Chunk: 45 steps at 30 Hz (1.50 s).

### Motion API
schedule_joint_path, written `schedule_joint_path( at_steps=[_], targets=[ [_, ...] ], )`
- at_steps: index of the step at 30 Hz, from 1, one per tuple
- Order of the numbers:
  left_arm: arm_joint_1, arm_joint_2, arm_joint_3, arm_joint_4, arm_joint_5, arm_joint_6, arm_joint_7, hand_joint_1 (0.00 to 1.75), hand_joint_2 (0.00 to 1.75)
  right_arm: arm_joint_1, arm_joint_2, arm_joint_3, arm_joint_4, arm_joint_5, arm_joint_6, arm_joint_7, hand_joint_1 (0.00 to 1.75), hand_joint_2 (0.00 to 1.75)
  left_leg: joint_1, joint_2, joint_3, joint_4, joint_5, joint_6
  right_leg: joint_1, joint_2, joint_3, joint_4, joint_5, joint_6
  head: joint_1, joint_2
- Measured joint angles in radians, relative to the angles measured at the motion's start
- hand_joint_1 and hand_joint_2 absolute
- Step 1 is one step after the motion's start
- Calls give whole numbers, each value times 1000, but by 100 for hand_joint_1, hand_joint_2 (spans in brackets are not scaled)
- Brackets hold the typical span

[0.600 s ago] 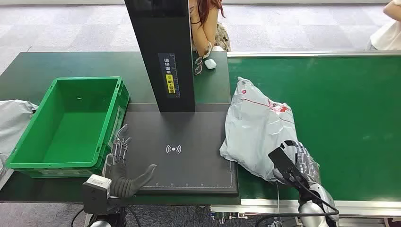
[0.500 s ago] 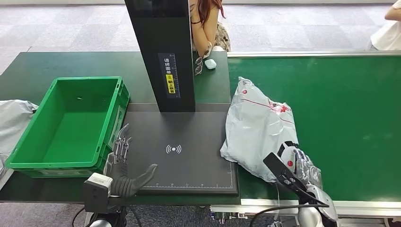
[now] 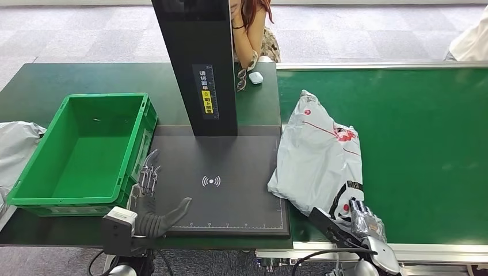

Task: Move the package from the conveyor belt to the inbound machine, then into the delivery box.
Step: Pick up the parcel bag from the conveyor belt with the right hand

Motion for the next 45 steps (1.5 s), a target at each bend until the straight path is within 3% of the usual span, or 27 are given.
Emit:
schedule_joint_path(
  at_steps=[4,5,19,22,25,28,31,36,45],
  targets=[
    [-2,3,-1,2,2,4,0,0,175,0,0,12,12,6,1,-15,168,175,0,0,0,0,0,0,0,0,0,0,0,0,0,0],
    [-3,4,-2,2,2,6,0,0,175,0,0,16,16,9,-1,-17,175,175,0,0,0,0,0,0,0,0,0,0,0,0,0,0],
    [-3,9,-4,5,11,22,-2,0,175,4,-2,35,30,32,-52,-31,175,175,0,0,0,0,0,0,0,0,0,0,0,0,0,0],
    [-2,9,-4,5,12,25,-4,0,175,8,-3,35,29,40,-112,-41,175,175,0,0,0,0,0,0,0,0,0,0,0,0,0,0],
    [5,8,-4,5,8,25,-9,0,175,11,-3,32,20,35,-230,-72,175,175,0,0,0,0,0,0,0,0,0,0,0,0,0,0],
    [10,5,-4,5,-1,24,-14,0,175,13,4,18,-14,-13,-390,-150,175,175,0,0,0,0,0,0,0,0,0,0,0,0,0,0],
    [10,2,-4,5,-4,24,-18,0,175,17,16,1,-51,-79,-493,-225,175,175,0,0,0,0,0,0,0,0,0,0,0,0,0,0],
    [9,-2,-4,6,-2,29,-35,0,175,28,46,-32,-119,-339,-667,-446,175,175,0,0,0,0,0,0,0,0,0,0,0,0,0,0],
    [7,-2,-5,9,12,50,-53,0,175,28,78,-45,-200,-737,-720,-718,175,175,0,0,0,0,0,0,0,0,0,0,0,0,0,0]
  ],
)
